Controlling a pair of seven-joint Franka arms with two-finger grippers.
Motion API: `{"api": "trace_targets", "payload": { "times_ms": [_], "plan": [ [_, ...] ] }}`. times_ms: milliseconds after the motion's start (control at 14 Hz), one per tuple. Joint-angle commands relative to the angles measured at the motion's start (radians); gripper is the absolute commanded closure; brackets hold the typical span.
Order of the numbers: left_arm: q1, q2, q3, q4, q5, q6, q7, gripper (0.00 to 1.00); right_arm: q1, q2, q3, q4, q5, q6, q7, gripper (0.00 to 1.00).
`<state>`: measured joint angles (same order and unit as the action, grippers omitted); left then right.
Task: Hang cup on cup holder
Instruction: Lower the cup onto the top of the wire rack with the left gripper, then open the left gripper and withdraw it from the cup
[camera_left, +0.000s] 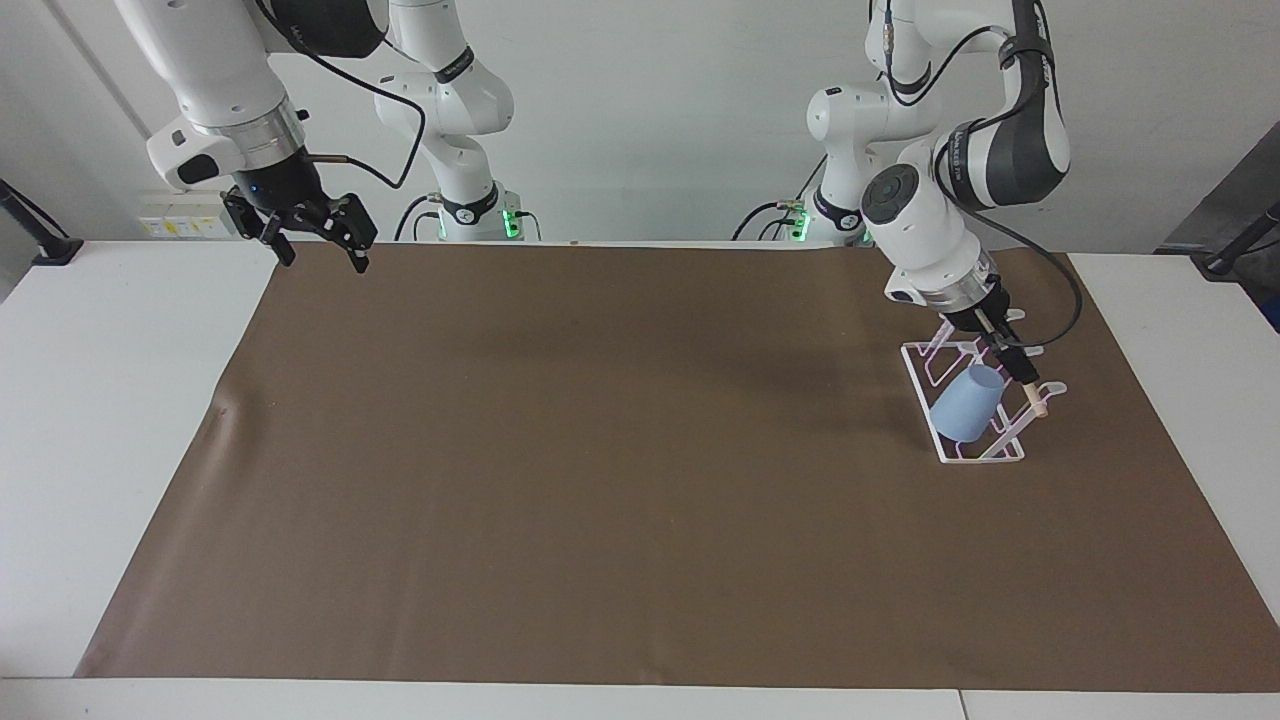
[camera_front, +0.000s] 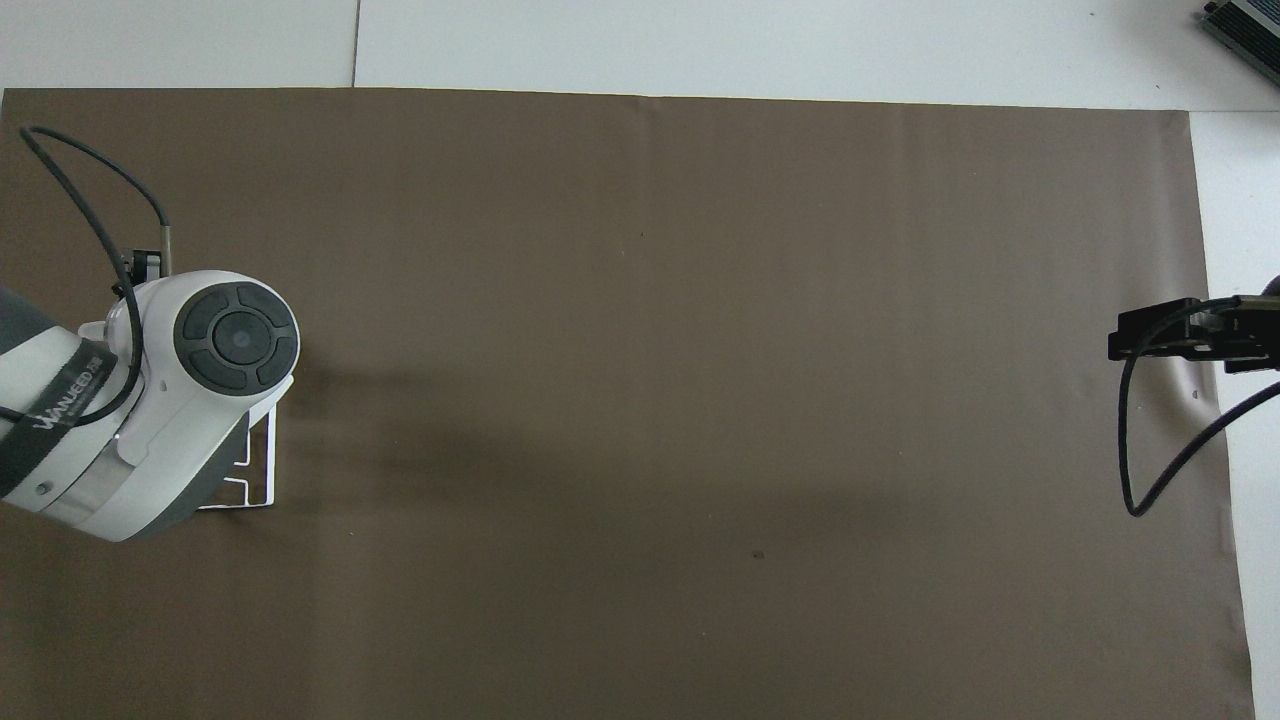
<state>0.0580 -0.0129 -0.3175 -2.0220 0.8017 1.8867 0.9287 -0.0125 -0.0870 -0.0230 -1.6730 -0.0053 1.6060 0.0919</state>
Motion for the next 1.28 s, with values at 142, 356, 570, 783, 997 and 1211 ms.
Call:
{"api": "trace_targets", "payload": {
  "times_ms": [142, 356, 570, 783, 997, 1211],
  "plan": [
    [0.008, -0.021, -0.003, 0.149, -0.275, -0.116, -0.107, 0.00, -0.012, -0.020, 0.009, -0.019, 0.018, 0.008, 0.008, 0.00],
    [0.006, -0.013, -0.002, 0.248, -0.448, -0.190, -0.279, 0.00, -0.015, -0.010, 0.009, -0.008, 0.016, 0.003, 0.017, 0.00],
    [-0.004, -0.007, -0.003, 0.330, -0.525, -0.264, -0.428, 0.00, -0.005, -0.014, 0.009, -0.011, 0.008, -0.034, 0.011, 0.00],
    [0.000, -0.007, -0.005, 0.379, -0.674, -0.308, -0.627, 0.00, 0.005, -0.028, 0.015, -0.016, 0.007, -0.037, 0.009, 0.00],
    [0.011, -0.001, -0.003, 0.431, -0.748, -0.359, -0.718, 0.00, -0.009, -0.034, 0.014, -0.022, 0.024, -0.029, 0.017, 0.00],
    [0.011, -0.009, 0.000, 0.430, -0.765, -0.360, -0.836, 0.00, -0.009, -0.036, 0.014, -0.025, 0.024, -0.034, 0.006, 0.00]
  ]
}}
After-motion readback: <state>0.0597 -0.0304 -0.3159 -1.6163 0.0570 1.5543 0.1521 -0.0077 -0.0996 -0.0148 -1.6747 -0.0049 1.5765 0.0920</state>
